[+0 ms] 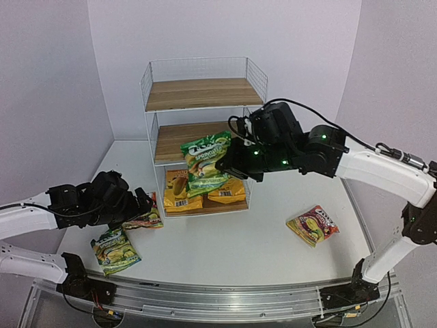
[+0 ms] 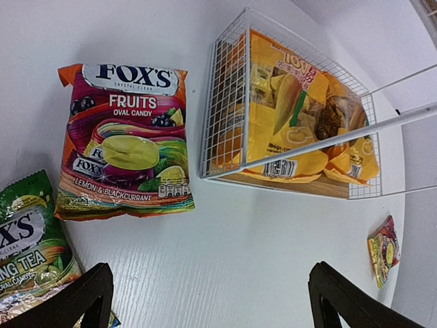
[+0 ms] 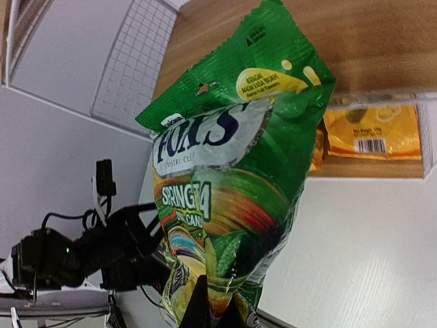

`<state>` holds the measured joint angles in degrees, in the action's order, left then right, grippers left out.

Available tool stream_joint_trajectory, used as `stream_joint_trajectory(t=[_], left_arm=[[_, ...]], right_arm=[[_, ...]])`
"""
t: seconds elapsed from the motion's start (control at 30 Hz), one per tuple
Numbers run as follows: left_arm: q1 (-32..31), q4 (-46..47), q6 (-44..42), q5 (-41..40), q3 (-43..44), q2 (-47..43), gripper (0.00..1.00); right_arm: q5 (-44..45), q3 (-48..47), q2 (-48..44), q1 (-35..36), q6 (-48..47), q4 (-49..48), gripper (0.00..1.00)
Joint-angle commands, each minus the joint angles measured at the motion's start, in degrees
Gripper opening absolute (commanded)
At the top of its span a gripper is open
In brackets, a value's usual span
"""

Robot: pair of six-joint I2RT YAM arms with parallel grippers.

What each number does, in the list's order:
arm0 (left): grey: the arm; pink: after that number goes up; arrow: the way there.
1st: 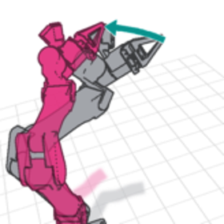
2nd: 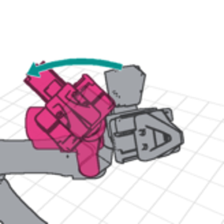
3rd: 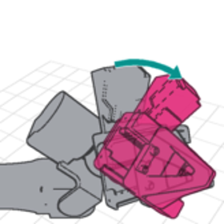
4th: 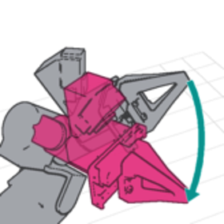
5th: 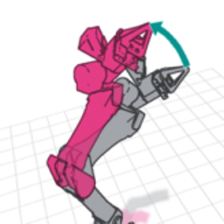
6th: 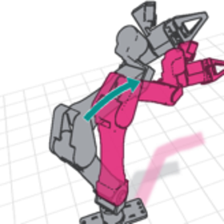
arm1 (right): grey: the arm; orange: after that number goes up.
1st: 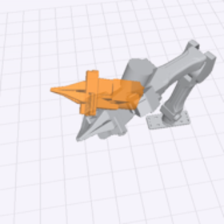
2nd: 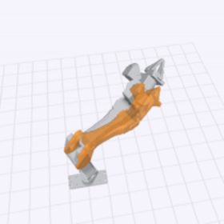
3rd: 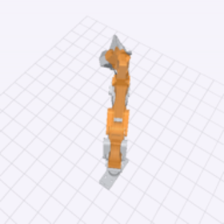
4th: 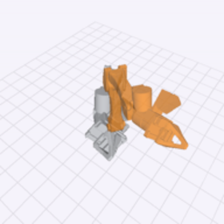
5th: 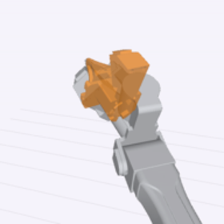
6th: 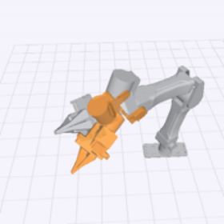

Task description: Place and organize the candy bags onto the shelf

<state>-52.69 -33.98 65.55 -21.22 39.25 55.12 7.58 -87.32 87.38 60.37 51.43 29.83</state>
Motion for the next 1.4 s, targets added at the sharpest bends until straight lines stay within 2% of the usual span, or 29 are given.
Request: stream_joint_trajectory(t=[0.0,0.33,0.47,0.7,1.37], left_arm=[[0.3,-4.4,-2.0,-1.1,2.9,-4.0,1.0],[0.3,-5.4,-2.7,0.4,1.2,-9.6,1.0],[0.3,-5.7,-2.7,0.3,0.5,-11.1,0.99],[0.3,-4.4,-3.4,0.3,-0.1,-11.7,0.99],[0.3,-4.1,-2.4,0.8,-2.3,-13.6,1.0]], right_arm=[[8.2,-9.6,6.7,0.6,-1.1,-7.7,0.0],[13.8,-22.2,20.6,1.1,-4.6,-15.0,0.0],[16.9,-24.5,23.6,1.1,-5.5,-15.9,0.0],[18.2,-16.0,23.5,1.1,-6.3,-28.9,0.0],[22.7,-13.1,27.8,0.9,-14.5,-37.0,0.07]])
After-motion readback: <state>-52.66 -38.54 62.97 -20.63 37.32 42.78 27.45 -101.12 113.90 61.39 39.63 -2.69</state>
